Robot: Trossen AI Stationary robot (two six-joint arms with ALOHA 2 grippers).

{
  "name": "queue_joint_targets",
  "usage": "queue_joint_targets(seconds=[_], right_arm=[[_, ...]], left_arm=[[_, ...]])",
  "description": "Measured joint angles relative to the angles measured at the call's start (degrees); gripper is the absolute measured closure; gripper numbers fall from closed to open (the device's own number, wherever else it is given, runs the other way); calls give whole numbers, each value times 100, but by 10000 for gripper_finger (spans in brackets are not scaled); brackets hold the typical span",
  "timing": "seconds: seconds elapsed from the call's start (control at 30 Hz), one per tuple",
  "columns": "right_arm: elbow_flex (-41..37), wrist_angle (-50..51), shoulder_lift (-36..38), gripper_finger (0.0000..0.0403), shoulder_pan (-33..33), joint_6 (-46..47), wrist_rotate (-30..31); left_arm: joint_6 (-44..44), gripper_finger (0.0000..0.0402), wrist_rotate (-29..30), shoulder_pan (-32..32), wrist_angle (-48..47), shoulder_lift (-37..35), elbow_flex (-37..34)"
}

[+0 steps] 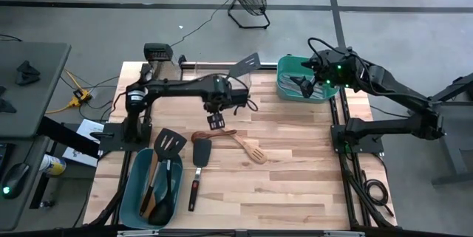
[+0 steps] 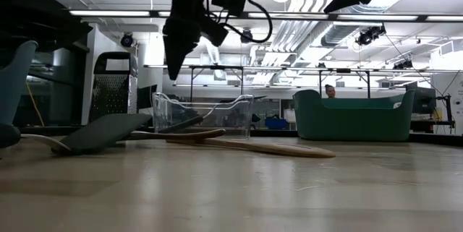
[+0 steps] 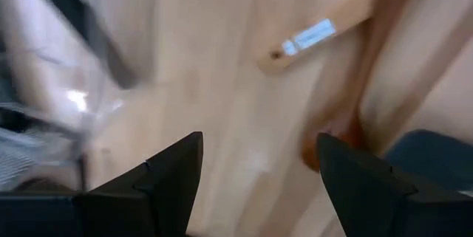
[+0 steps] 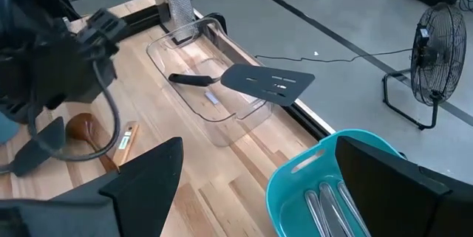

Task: Pick & Place Kitchen Items
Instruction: Put the wooden spoon into the blue bin

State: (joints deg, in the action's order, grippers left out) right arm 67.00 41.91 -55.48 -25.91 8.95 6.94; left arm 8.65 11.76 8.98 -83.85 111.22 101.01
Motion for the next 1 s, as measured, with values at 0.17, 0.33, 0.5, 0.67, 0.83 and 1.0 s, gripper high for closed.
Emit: queue_joint_targets(seconds=[0.17,0.33,0.5,0.67,0.83,1.0], right_arm=[[0,0,1,54,2,0,-4],[0,0,2,54,2,0,-7],[0,0,2,54,2,0,-7],[0,-1,1,54,1,1,-41],[0,0,0,54,2,1,-133],[0,-2,0,54,2,2,-129]], left_arm=[[368,142,-391,-113,575,-290,-651],[604,142,-909,-236,1004,-374,-995],[1,142,-1120,-465,1612,-388,-1432],[-430,142,-1142,-659,2135,-387,-1957],[-394,142,-1118,-676,2817,-380,-2355],[-391,142,-1014,-674,3133,-380,-2399]])
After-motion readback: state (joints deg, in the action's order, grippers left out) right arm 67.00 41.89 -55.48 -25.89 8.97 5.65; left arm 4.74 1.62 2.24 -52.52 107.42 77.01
